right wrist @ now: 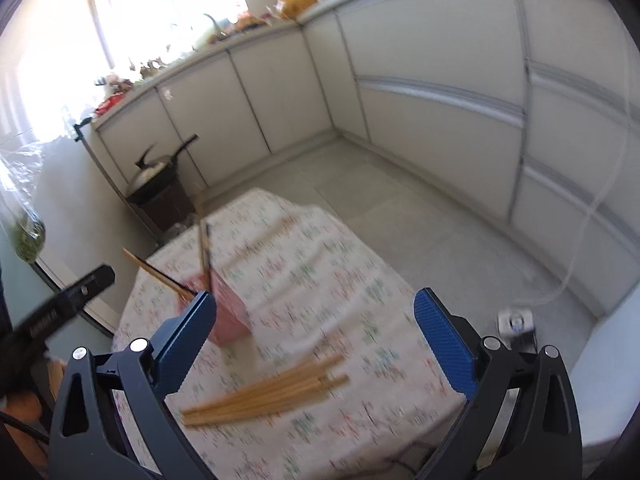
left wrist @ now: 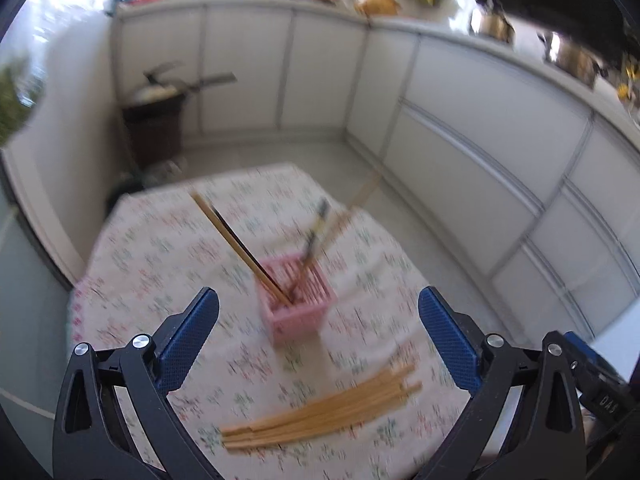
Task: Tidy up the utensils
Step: 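Move the left tool to the bamboo chopsticks and grasp another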
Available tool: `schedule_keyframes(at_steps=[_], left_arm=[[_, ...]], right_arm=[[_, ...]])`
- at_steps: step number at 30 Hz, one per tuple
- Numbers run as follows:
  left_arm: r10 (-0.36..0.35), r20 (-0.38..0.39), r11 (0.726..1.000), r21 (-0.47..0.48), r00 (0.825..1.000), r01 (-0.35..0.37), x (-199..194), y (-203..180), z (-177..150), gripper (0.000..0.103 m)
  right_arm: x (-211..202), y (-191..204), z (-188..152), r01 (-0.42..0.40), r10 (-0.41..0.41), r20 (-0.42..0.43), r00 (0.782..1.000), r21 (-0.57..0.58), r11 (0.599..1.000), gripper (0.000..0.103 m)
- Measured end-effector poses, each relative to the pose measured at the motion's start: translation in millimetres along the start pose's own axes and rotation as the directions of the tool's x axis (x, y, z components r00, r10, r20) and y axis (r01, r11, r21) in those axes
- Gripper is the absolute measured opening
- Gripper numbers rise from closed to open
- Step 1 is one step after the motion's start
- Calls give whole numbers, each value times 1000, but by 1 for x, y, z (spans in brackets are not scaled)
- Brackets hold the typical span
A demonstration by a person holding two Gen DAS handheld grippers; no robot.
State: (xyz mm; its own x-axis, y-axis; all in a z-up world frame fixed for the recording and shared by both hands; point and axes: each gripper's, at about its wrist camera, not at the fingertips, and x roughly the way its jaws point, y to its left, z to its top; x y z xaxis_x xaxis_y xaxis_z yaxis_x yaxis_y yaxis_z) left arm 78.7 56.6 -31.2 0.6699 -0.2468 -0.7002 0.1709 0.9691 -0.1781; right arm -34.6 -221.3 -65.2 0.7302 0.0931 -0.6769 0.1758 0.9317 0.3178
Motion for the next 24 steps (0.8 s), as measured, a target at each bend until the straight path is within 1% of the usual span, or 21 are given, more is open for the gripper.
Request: schedule_keyframes(at_steps=[2, 4, 5, 6, 7, 8, 9, 11, 12, 14, 15, 17, 18, 19, 22, 24], left_arm=[[-51, -88, 998, 30, 995, 54, 20, -8, -11, 96], [-80, -173, 995, 53, 982, 90, 42, -20, -23, 96], [-85, -226, 992, 70, 970, 103, 57, -27, -30, 96], [-83, -260, 990, 85, 962, 108, 68, -33, -35, 96], [-70, -305, 989, 106, 950, 107, 83, -41, -42, 96], [-57, -337, 988, 118, 940, 102, 95, -46, -47, 96], [-46, -365, 987, 128, 930, 99, 105, -51, -52, 96], [-37, -422, 980, 161, 906, 115, 127, -62, -61, 96], [-26, -439, 976, 181, 898, 117, 135, -67, -63, 96], [11, -457, 971, 218, 890, 99, 148, -72, -67, 95], [24, -464, 970, 227, 886, 93, 153, -73, -68, 94], [48, -482, 967, 243, 875, 81, 164, -75, -68, 83], [53, -495, 965, 250, 867, 83, 168, -76, -68, 73], [57, -506, 964, 253, 861, 85, 173, -76, -68, 68], [78, -533, 960, 269, 843, 82, 187, -77, -68, 62], [91, -543, 958, 276, 835, 75, 193, -75, -69, 58]], right_arm=[[5, -27, -24, 25, -24, -61, 998, 31, 999, 96], [13, -48, -43, 43, -32, -143, 989, 75, 996, 96], [18, -56, -48, 29, -7, -192, 981, 113, 993, 96], [21, -62, -52, 6, 27, -223, 974, 146, 989, 96], [23, -65, -54, -13, 53, -238, 970, 166, 986, 96], [23, -66, -55, -19, 59, -239, 969, 167, 986, 96], [21, -67, -57, -12, 48, -231, 972, 155, 988, 96], [21, -68, -59, -4, 38, -231, 972, 145, 989, 96], [22, -66, -60, -5, 42, -241, 970, 150, 989, 96], [27, -72, -64, -18, 67, -274, 959, 181, 983, 96], [30, -75, -64, -22, 79, -288, 954, 196, 980, 96], [32, -81, -66, -28, 98, -313, 945, 222, 975, 96], [33, -83, -67, -29, 104, -322, 941, 230, 973, 96], [33, -84, -67, -30, 107, -325, 940, 234, 972, 96], [34, -85, -68, -34, 109, -332, 937, 226, 974, 96], [36, -83, -68, -37, 114, -344, 932, 222, 974, 96]])
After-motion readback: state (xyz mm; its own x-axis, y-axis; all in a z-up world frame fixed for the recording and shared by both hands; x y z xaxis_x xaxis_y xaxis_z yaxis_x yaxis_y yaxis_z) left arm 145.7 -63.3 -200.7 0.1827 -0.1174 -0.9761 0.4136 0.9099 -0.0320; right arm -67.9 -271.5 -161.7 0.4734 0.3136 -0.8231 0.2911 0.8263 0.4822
